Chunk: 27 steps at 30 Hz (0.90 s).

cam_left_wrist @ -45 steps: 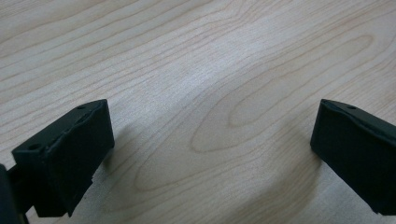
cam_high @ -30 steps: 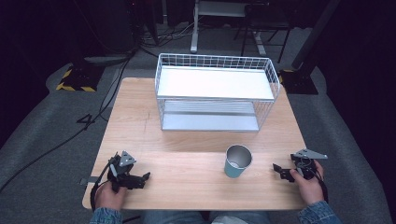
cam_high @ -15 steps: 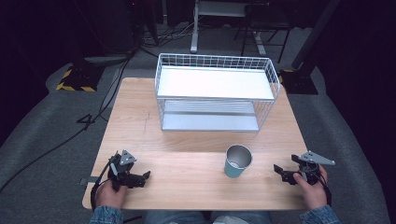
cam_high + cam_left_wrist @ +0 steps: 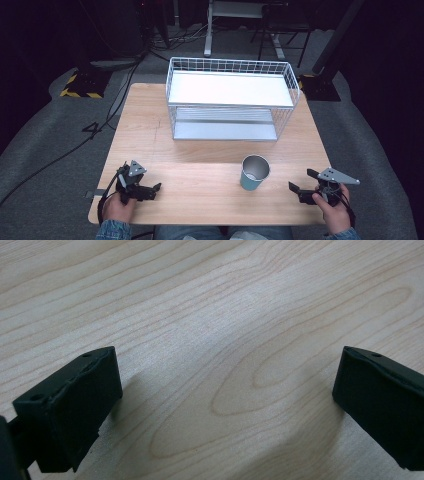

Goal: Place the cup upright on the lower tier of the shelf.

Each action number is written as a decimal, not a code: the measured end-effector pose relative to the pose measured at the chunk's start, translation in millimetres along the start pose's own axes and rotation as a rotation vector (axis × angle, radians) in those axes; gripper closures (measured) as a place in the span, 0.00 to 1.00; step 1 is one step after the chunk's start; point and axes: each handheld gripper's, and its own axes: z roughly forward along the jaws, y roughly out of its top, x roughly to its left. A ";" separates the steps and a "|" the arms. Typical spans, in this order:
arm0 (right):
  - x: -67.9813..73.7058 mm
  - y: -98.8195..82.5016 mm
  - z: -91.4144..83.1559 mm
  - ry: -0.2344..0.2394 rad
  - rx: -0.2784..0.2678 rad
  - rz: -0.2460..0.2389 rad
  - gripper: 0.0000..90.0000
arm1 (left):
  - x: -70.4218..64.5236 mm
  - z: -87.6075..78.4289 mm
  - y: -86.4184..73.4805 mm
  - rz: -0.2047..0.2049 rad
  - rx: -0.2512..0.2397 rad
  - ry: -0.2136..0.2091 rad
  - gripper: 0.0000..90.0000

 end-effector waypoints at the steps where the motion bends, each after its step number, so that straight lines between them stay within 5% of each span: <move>1: 6.0 1.4 -2.3 0.013 -0.003 -0.014 0.09 | 0.0 0.0 0.1 0.001 0.000 0.000 0.00; 14: 34.5 10.5 -3.3 0.118 -0.012 -0.058 0.10 | 0.8 1.2 1.2 -0.003 -0.002 0.004 0.00; 18: 46.9 12.2 7.2 0.174 0.007 -0.062 0.10 | 0.3 1.0 1.1 -0.007 -0.001 0.006 0.00; 27: 65.9 14.4 27.2 0.221 0.038 -0.093 0.11 | -0.5 0.7 0.7 -0.014 -0.001 0.012 0.00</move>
